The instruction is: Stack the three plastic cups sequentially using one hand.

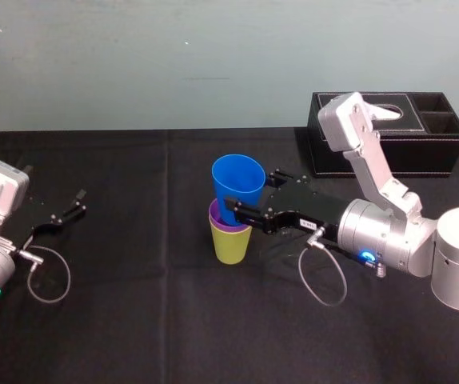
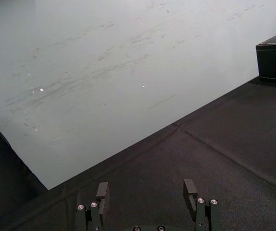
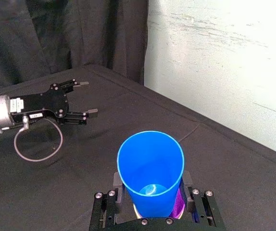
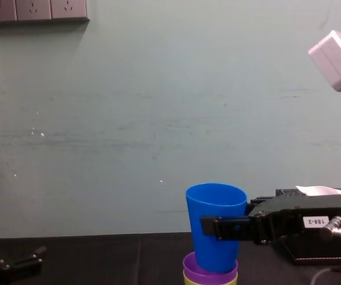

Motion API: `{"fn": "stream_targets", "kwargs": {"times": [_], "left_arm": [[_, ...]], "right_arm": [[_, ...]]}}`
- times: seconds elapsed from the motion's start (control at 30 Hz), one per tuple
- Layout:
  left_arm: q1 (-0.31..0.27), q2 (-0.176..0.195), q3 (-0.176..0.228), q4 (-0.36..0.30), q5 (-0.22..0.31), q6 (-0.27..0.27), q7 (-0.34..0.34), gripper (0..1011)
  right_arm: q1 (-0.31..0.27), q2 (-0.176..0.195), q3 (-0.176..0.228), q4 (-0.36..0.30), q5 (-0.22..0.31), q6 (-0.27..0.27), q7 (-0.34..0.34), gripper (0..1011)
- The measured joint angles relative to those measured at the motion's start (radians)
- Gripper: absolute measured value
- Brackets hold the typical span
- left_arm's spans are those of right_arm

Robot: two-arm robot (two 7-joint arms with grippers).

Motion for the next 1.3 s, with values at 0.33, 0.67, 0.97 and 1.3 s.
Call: {"fn": "stream_targets", "kwargs": {"times": [0.33,0.67,0.97,1.3], "left_arm": [[0.0,0.0,0.0,0.0,0.0,0.0,0.0,1010],[0.0,0.0,0.0,0.0,0.0,0.0,0.0,1010],[0.0,0.0,0.0,0.0,0.0,0.0,0.0,1010],[0.0,0.0,0.0,0.0,0.0,0.0,0.0,1010]], "right_arm": [[0.009,-0.013,-0.004,0.022,-0.011,-0.004,0.005,705],[0.01,-0.021,-0.006,0.039,-0.017,-0.006,0.009,705],[0.005,-0.028,-0.009,0.053,-0.021,-0.011,0.014,705],[0.003,-0.033,-0.01,0.065,-0.026,-0.017,0.017,705]]}}
